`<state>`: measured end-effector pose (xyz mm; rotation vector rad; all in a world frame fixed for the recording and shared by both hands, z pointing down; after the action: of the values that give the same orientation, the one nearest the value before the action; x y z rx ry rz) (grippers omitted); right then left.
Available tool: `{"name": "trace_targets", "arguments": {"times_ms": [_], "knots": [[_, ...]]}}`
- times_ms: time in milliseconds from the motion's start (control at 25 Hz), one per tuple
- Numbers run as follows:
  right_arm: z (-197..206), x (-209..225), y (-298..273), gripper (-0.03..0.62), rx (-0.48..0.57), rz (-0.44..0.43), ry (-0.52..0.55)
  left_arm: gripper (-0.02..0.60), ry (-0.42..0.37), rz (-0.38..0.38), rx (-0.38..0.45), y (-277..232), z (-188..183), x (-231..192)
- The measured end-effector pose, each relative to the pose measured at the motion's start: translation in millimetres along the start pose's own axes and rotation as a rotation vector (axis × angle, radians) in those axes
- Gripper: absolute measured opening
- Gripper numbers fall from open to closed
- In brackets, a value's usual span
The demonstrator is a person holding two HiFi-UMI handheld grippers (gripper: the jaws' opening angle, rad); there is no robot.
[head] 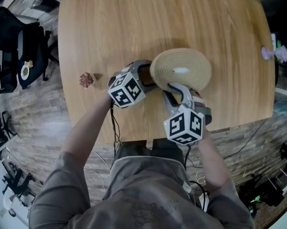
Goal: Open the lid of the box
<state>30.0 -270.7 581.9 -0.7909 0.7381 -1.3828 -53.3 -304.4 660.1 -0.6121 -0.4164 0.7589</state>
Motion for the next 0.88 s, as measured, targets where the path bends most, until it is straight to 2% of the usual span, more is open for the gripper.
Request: {"name": "trace_targets", "arguments": {"times_ms": [280, 440, 600, 720, 880], "knots": [[-11.6, 12.8, 42.1, 0.097, 0.23, -0.031, -0.125, 0.334, 0.015, -0.006, -0.006, -1.8, -0.2, 0.1], [-18.6, 27.3, 77.7, 0.095, 0.447, 0.016, -0.257, 0.33, 0.04, -0.013, -0.023, -1.2, 0.4, 0.8], [-5.4, 43.7, 117.6, 0.094, 0.666, 0.091, -0.424, 0.313, 0.074, -0.031, -0.044, 1.2, 0.7, 2.9], [9.5, 53.1, 135.6, 0.087, 0.73, 0.161, -0.512, 0.296, 0.096, -0.05, -0.049, 6.2, 3.5, 1.2], [19.3, 57.3, 149.5, 0.078, 0.745, 0.218, -0.529, 0.262, 0.146, -0.074, -0.024, 23.3, -0.4, -5.5]]}}
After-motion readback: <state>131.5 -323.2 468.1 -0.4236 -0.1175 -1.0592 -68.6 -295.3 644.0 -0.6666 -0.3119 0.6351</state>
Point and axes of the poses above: the fingertips, and each gripper's own axes: y backward along the fingers, x to its right, z out of its underside, the point moved 5 cm from there along y, backward along the fingers, and after that the axes turned 15 degrees about -z, right-handed, at the moved point
